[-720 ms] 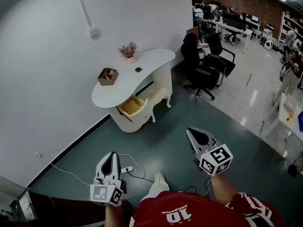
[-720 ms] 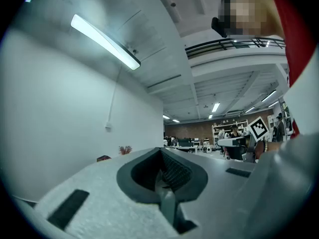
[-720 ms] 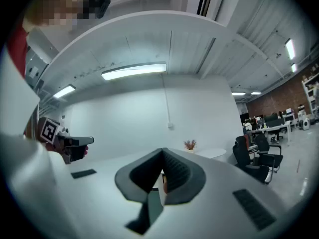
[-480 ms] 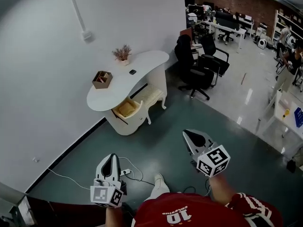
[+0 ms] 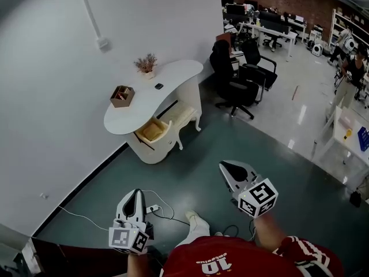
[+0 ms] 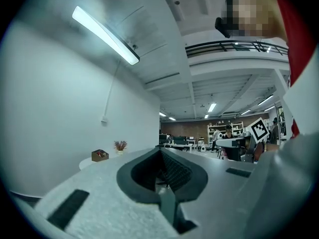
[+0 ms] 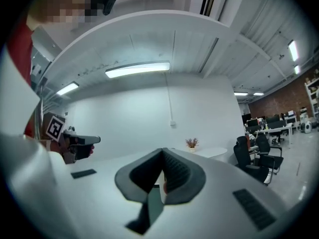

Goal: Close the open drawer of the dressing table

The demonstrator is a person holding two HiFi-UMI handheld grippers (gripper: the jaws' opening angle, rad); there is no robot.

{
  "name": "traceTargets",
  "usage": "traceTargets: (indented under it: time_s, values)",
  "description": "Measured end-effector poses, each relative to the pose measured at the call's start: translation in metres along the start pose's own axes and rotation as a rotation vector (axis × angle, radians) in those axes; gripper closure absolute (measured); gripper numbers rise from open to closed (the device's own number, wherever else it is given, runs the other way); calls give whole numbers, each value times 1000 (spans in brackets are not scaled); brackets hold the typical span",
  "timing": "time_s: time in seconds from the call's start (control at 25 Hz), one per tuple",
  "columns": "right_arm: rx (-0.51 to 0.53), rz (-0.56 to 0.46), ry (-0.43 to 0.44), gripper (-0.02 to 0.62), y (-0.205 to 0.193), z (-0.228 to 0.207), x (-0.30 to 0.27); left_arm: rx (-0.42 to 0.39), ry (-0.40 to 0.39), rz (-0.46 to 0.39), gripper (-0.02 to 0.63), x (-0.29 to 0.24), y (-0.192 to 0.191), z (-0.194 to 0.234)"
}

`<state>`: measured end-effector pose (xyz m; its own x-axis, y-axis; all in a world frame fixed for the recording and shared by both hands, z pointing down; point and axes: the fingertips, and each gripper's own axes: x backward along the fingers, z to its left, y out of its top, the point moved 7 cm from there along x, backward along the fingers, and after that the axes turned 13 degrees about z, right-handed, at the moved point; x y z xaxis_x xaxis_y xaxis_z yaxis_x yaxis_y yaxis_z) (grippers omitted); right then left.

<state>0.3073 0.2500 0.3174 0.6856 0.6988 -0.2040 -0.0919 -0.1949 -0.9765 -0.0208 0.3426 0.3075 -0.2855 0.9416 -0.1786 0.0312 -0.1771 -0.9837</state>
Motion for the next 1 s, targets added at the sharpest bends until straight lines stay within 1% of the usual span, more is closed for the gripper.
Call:
traceTargets:
  time_s: [0.08,0.28,0.4,0.52,0.76,1.0]
  values:
    - [32,1,14,591,-1,3,-4,3,3,-4,607,-1,0,2]
    - [13,4,71,590,2,11,-11,-14,13,-11,607,1,8,4]
    - [29,22,84,589,2,14,-16,1,18,-6,607,-2,7,6]
    - [16,32,91,589,0,14,-19,12,13,4,607,-4,3,6]
    - [32,30,71,590,6,7,-29,42,14,1,607,-19,-3,22]
    - [35,17,42,589,23,-4,-57,36,-2,-7,607,-45,6,44]
